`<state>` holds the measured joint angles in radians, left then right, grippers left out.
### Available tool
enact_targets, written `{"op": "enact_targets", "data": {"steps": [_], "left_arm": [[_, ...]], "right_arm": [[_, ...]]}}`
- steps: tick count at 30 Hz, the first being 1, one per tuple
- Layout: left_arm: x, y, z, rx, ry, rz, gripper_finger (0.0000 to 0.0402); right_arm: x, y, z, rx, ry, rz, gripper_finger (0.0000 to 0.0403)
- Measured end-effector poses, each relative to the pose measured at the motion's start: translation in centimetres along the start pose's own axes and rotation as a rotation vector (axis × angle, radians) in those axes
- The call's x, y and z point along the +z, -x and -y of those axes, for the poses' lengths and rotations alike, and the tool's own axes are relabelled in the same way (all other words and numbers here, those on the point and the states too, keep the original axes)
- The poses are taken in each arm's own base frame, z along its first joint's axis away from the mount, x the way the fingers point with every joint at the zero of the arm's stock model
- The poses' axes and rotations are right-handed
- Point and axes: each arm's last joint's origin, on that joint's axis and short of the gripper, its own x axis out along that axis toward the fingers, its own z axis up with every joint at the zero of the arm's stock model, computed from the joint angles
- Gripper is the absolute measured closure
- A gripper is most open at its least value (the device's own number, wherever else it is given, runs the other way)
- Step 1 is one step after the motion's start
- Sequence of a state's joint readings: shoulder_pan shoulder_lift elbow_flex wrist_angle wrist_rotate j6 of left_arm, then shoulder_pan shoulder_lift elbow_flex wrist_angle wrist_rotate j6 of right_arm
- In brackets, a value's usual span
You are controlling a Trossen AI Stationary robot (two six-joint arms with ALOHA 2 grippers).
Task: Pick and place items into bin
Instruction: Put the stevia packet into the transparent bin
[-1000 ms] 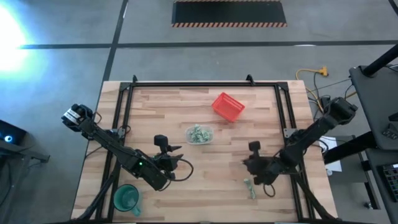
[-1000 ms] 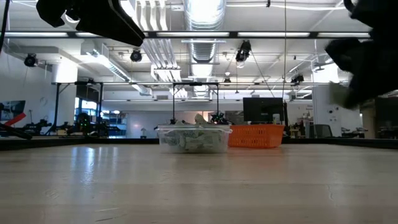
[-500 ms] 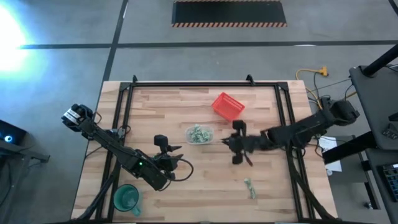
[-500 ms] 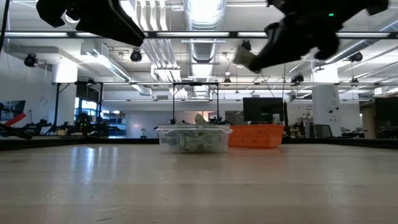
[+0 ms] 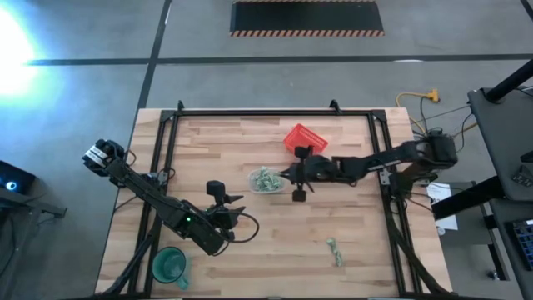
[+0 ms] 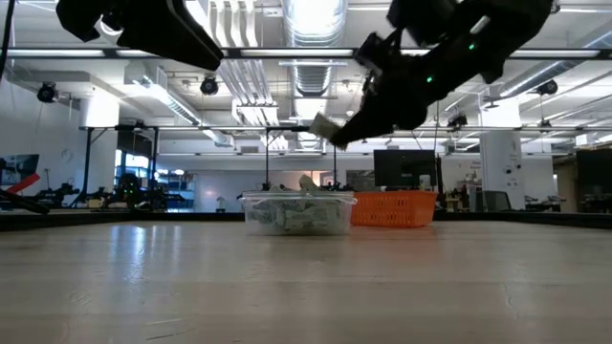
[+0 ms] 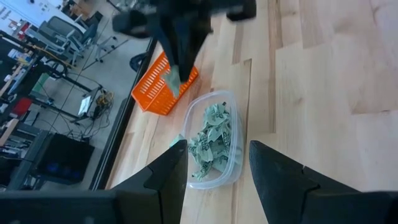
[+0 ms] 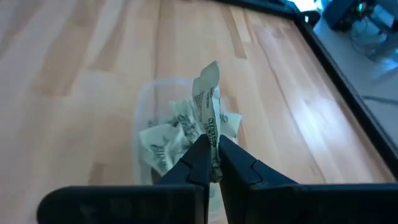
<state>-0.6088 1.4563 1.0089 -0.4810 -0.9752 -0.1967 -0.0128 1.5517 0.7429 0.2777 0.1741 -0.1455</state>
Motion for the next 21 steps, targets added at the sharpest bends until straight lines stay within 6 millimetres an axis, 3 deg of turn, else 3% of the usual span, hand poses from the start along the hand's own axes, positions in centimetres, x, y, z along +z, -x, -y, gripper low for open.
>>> {"op": "enact_targets", "data": {"steps": [9,18,21], "left_arm": [[0.0,0.0,0.0,0.0,0.001,0.001,0.0246],[0.0,0.0,0.0,-0.001,0.002,0.001,0.0246],[0.0,0.0,0.0,-0.001,0.002,0.001,0.0246]], "right_arm": [[-0.3,-4.4,0.5,-0.019,-0.017,-0.096,0.039],[0.1,-5.0,0.8,-0.023,-0.053,-0.174,0.0387],[0.0,-5.0,0.7,-0.013,-0.037,-0.178,0.0369]]}}
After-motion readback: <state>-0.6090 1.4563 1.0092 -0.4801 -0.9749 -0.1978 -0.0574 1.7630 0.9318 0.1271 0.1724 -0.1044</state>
